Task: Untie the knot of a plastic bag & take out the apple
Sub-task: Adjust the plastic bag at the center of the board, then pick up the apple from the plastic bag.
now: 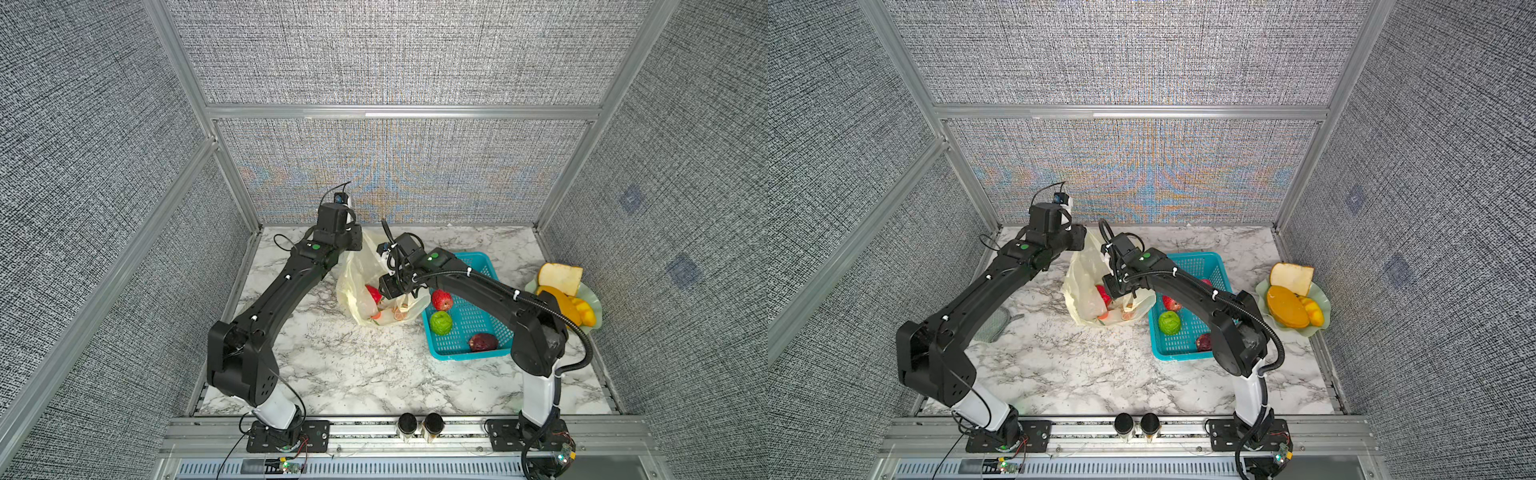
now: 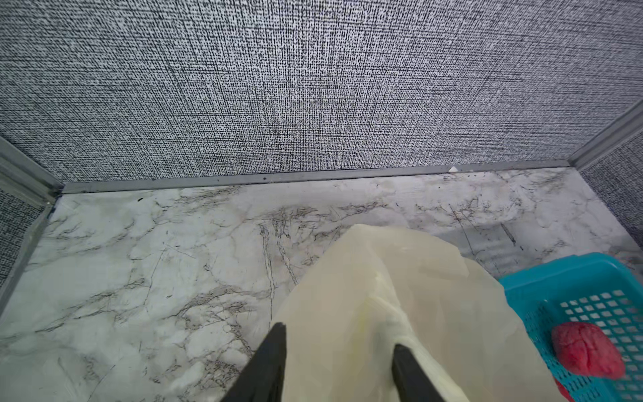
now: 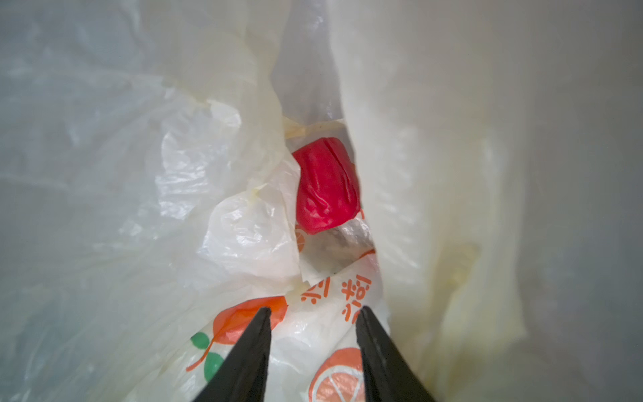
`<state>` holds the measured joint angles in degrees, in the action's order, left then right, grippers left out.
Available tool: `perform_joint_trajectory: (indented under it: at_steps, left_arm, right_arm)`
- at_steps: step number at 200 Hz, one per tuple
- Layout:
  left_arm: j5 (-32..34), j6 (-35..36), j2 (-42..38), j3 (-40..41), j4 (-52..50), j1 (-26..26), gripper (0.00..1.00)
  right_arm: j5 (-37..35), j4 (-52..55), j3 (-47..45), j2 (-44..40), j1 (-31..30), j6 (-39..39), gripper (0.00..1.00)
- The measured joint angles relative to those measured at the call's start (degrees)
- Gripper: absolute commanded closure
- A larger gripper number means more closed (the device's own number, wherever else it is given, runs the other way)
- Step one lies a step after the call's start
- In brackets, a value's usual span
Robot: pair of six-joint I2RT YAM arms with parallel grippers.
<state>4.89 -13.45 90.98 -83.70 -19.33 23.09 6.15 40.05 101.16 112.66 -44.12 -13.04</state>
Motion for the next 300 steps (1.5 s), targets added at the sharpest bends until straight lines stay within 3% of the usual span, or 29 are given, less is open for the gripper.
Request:
perform_joint_trajectory:
  at_steps: [78,126,173,185,216,255,300]
  left_arm:
    - [0.76,-2.49,-16.96,8.68,-8.57,0.02,0.45]
    - [-3.34,-11.39,-25.4,23.65,-9.62,0.02,0.43]
    - [-9.35,-19.85,-26.82,33.03,-3.63,1.49,0.41]
    - [-9.84,-20.65,-26.34,34.18,-2.97,1.79,0.44]
    - [-9.38,-21.42,-24.7,38.45,-3.93,1.66,0.64]
    - [-9.57,-21.46,-23.19,43.34,-5.18,1.68,0.66]
    - [-9.33,-21.46,-20.72,41.66,-6.56,1.68,0.75]
  right_arm:
    - [-2.43,1.01,6.05,2.73,0.2,1.22,0.57]
    - [-5.07,2.64,5.25,1.27,0.7,2.86,0.57]
    - [-5.07,3.06,2.14,0.83,0.85,3.69,0.56]
    - [-4.22,2.75,1.36,0.72,0.22,4.02,0.56]
    - [-0.44,0.7,-3.1,-2.05,-2.03,4.9,0.57]
    - [3.5,-0.72,1.01,2.23,-2.67,5.29,0.56]
    - [4.66,1.05,8.9,10.29,-2.71,5.44,0.54]
